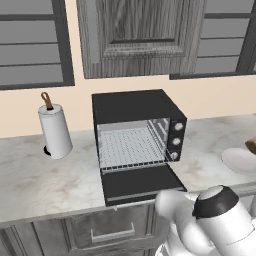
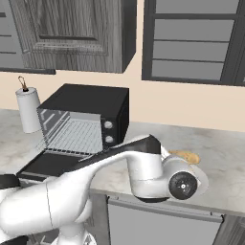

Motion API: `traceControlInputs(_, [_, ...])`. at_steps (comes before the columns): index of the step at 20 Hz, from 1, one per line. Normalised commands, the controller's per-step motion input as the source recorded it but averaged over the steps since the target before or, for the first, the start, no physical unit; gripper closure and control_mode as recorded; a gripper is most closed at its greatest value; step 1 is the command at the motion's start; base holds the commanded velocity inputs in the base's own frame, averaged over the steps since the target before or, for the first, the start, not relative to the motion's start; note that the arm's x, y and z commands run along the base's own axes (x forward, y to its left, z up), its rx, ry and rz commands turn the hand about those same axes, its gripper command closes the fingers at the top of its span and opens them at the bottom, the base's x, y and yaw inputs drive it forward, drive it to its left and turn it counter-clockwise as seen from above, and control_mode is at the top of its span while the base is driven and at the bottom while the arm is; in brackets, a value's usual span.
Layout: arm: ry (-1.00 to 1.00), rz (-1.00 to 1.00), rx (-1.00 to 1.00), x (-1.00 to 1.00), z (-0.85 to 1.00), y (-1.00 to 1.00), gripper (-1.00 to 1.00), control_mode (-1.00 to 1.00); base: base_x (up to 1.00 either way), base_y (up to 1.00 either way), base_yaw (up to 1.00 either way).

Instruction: Pull the toaster oven rack outwards. Pick up the baguette from the plate and place it on the toaster oven rack. Close the toaster oven door fully and set the temperature to the lowest setting.

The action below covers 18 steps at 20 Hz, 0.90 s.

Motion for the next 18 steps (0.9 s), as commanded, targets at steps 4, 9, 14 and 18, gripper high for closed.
traceControlInputs(4, [0.06,0.12,-0.45,-0.73,0.78,1.0,1.0,-1.0,0.0,0.0,0.0])
traceControlInputs(9, [0.34,0.03,-0.34,-0.36,0.26,1.0,1.0,-1.0,0.0,0.0,0.0])
traceControlInputs(14, [0.39,-0.01,-0.08,-0.3,0.09,1.0,1.0,-1.0,0.0,0.0,0.0])
traceControlInputs(18, [0.16,-0.07,0.16,-0.01,0.08,0.84,1.0,-1.0,0.0,0.0,0.0])
